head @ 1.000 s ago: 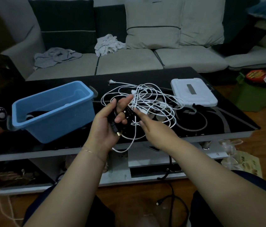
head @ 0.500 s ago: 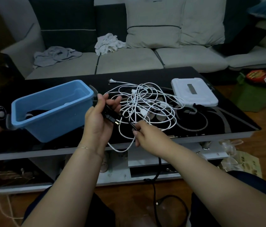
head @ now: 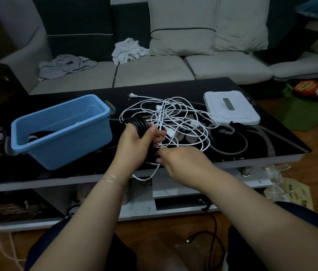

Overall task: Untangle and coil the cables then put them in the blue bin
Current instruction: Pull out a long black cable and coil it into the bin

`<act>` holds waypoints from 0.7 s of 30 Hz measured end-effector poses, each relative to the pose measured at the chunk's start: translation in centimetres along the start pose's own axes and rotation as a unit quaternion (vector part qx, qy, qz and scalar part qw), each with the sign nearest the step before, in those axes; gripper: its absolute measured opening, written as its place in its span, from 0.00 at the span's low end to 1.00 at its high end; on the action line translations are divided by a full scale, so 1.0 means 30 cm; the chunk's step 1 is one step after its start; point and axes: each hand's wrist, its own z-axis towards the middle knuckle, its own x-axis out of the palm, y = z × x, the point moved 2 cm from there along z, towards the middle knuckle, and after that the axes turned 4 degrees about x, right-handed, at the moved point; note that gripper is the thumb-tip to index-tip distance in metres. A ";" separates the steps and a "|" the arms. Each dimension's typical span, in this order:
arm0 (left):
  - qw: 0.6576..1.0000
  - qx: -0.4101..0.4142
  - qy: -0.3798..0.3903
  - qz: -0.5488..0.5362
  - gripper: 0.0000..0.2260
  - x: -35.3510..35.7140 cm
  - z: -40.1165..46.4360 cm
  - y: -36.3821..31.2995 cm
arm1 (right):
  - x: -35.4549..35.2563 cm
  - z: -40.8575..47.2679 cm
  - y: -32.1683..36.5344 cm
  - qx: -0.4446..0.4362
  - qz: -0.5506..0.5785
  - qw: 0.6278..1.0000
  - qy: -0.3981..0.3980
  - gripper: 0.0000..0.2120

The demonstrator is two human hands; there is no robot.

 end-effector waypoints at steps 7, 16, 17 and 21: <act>0.985 0.040 0.041 0.162 0.10 0.037 -0.022 0.016 | -0.017 -0.010 -0.024 0.060 0.100 0.987 0.107 0.11; 0.894 0.137 0.059 0.423 0.14 0.072 -0.025 0.031 | -0.016 -0.009 -0.069 0.167 0.406 0.875 0.205 0.05; 0.879 0.147 0.080 0.447 0.15 0.083 -0.030 0.039 | -0.016 -0.007 -0.076 0.172 0.370 0.888 0.212 0.02; 0.832 0.172 0.128 0.511 0.19 0.118 -0.043 0.050 | -0.019 -0.012 -0.102 0.213 0.262 0.910 0.243 0.14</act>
